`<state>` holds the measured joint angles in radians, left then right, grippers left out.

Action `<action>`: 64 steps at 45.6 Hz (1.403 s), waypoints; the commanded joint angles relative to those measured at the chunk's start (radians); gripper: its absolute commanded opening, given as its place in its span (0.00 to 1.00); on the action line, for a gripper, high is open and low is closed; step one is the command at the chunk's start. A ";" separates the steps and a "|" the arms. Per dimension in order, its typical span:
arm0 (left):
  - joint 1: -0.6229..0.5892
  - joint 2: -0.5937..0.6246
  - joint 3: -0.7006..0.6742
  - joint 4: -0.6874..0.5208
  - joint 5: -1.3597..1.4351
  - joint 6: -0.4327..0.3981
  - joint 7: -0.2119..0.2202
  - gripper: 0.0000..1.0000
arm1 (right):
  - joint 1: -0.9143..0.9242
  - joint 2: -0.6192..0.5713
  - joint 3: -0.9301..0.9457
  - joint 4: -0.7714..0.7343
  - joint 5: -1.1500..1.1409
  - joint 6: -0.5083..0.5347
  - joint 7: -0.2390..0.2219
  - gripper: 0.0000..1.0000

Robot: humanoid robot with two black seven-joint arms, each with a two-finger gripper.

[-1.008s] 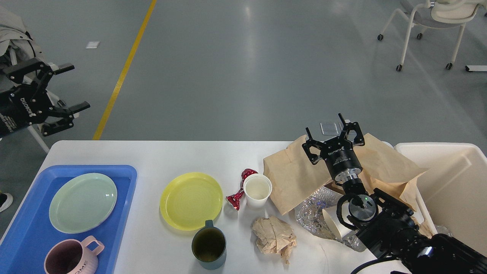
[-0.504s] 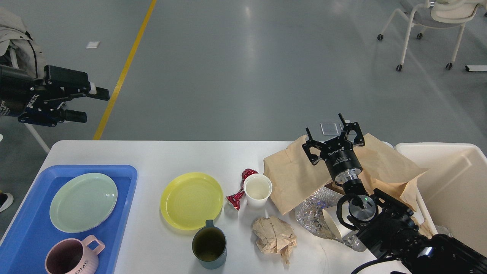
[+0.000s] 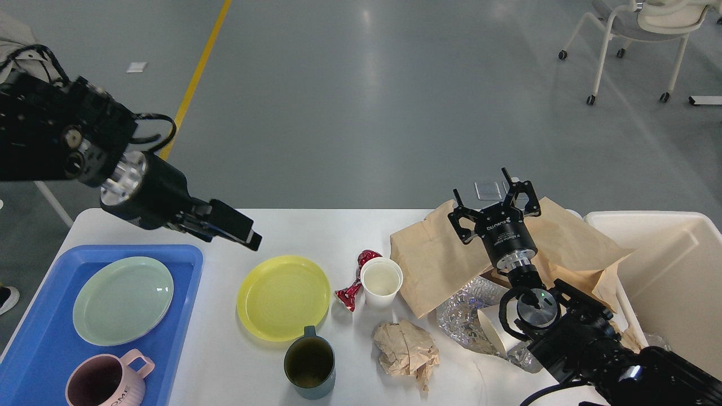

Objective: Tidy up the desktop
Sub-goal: 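Reach the left gripper down to the dark green mug and grasp it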

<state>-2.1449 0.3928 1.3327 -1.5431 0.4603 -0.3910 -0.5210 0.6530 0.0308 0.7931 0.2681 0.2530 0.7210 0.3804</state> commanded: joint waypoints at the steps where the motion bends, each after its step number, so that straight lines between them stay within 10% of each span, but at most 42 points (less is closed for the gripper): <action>1: 0.106 -0.037 -0.046 -0.046 0.004 0.093 0.071 0.97 | -0.001 0.000 0.000 -0.001 0.000 0.000 0.000 1.00; 13: 0.324 -0.135 -0.118 -0.042 0.012 0.273 0.203 0.94 | 0.000 0.000 0.000 0.000 0.000 0.000 0.000 1.00; 51: 0.513 -0.330 -0.083 0.087 0.001 0.468 0.274 0.56 | 0.000 0.000 0.000 0.000 -0.001 0.000 0.000 1.00; 64: 0.530 -0.368 -0.063 0.089 0.003 0.477 0.274 0.05 | 0.000 0.000 0.000 0.000 0.000 0.000 0.000 1.00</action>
<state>-1.6236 0.0423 1.2676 -1.4549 0.4629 0.0835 -0.2467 0.6535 0.0309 0.7931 0.2685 0.2525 0.7210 0.3804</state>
